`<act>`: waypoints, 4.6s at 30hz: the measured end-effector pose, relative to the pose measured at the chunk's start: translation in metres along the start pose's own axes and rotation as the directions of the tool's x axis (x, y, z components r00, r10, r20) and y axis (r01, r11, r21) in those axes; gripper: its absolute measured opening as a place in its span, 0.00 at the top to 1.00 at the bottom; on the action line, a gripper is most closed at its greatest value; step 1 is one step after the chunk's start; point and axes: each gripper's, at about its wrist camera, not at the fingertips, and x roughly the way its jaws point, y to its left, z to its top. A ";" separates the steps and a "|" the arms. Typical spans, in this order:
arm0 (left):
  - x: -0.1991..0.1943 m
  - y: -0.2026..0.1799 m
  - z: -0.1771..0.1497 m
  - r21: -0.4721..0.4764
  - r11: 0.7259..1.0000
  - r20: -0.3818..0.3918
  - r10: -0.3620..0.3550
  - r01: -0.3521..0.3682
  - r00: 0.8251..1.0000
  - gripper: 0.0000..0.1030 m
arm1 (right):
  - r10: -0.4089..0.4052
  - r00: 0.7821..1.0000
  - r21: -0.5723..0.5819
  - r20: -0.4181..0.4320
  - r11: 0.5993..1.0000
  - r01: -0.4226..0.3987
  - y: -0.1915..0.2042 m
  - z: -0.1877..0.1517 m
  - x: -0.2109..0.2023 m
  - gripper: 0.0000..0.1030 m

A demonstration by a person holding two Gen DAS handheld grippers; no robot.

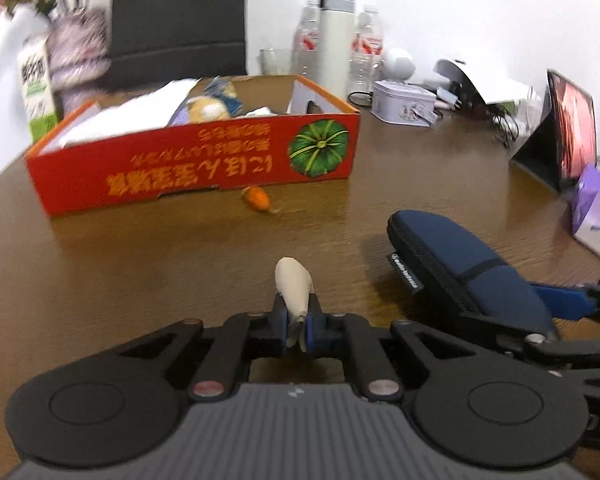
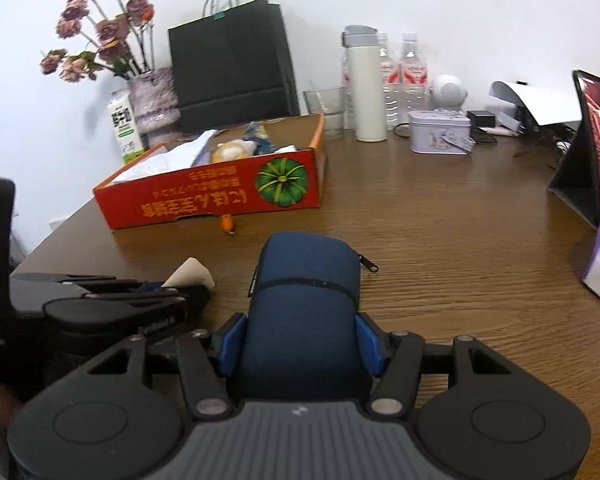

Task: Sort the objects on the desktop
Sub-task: 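Carry the navy case and beige pad over the box and release both, then move the open right tool to the orange carrot toy and grasp it, then carry the carrot toy into the cardboard box and open the right tool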

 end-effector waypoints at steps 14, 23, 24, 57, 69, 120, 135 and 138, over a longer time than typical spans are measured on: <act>-0.100 0.079 -0.038 -0.220 0.975 0.092 0.067 -0.046 0.993 0.92 | 0.155 0.988 -0.117 0.027 0.982 -0.151 0.094 -0.020 -0.011 0.45; -0.065 0.125 0.108 -0.180 0.983 0.186 0.007 0.027 0.982 0.92 | 0.146 0.967 -0.042 0.208 0.989 -0.141 0.077 0.105 0.003 0.44; -0.052 0.130 0.128 -0.168 0.985 0.172 -0.015 0.045 0.985 0.92 | 0.139 0.963 -0.021 0.230 0.990 -0.138 0.070 0.127 0.017 0.44; -0.023 0.119 0.131 -0.124 0.977 0.153 0.193 -0.175 0.969 0.00 | -0.018 0.993 -0.197 0.118 0.980 0.041 0.063 0.141 0.105 0.16; -0.084 0.070 -0.011 -0.089 0.983 0.055 0.163 -0.158 0.985 0.00 | -0.006 1.000 -0.214 0.001 0.977 0.006 0.079 0.010 0.019 0.17; 0.004 0.099 0.060 -0.095 0.992 0.037 0.088 -0.084 0.995 0.99 | 0.014 0.999 -0.135 0.029 0.991 -0.010 0.103 0.083 0.112 0.88; -0.147 0.059 0.001 -0.047 0.995 0.253 0.092 -0.083 0.963 0.99 | 0.120 0.985 -0.144 0.120 0.984 -0.103 0.103 0.019 -0.051 0.88; -0.169 0.051 -0.018 -0.044 0.997 0.265 0.073 -0.064 0.961 0.99 | 0.123 0.984 -0.166 0.129 0.981 -0.101 0.105 0.006 -0.081 0.88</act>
